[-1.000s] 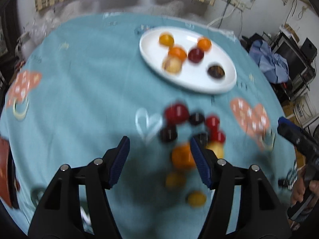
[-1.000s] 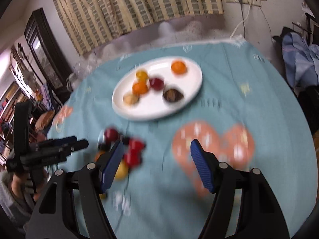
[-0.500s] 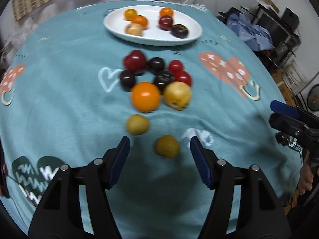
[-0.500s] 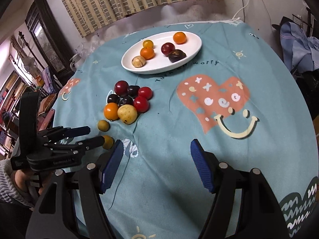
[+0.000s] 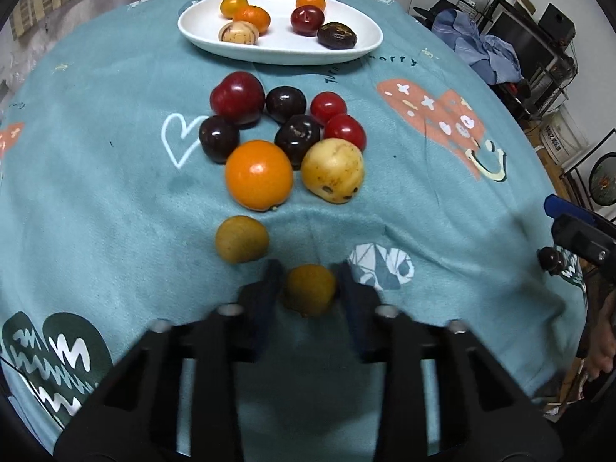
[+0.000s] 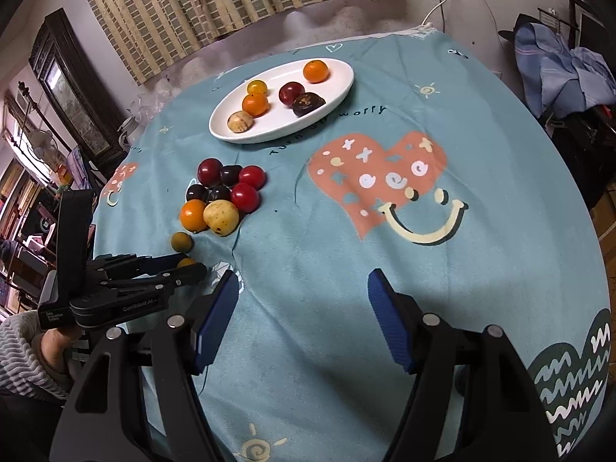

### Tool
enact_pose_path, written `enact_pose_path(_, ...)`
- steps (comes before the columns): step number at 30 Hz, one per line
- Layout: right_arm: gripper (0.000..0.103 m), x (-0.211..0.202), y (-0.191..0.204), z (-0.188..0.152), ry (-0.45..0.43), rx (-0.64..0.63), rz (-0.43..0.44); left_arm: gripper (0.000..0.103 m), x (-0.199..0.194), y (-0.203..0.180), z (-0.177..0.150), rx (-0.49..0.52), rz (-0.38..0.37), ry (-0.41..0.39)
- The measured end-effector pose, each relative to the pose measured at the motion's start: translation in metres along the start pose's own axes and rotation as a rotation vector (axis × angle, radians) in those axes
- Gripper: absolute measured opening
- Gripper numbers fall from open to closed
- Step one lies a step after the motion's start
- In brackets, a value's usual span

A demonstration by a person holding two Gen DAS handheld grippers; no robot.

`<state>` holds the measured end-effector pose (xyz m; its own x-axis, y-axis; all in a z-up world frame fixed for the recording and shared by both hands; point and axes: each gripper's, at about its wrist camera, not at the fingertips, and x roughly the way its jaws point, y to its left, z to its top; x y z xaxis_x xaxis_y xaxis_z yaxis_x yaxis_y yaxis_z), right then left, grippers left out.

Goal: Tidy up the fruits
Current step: 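Grasp the small olive-green fruit with the left tool, then lift the olive-green fruit with the left tool while the right tool grasps another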

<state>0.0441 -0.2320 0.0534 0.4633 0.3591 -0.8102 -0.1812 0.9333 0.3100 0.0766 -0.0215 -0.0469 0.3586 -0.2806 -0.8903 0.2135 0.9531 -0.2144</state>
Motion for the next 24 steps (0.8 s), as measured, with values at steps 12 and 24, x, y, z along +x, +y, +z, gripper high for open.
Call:
enact_pose_path(12, 0.070, 0.057, 0.091, 0.017, 0.092, -0.203, 0.145, 0.028, -0.060, 0.054, -0.032, -0.113, 0.082, -0.093)
enact_pose_path(24, 0.051, 0.139, 0.144, 0.026, 0.206, -0.231, 0.120, 0.028, -0.097, 0.103, -0.082, -0.230, 0.132, -0.112)
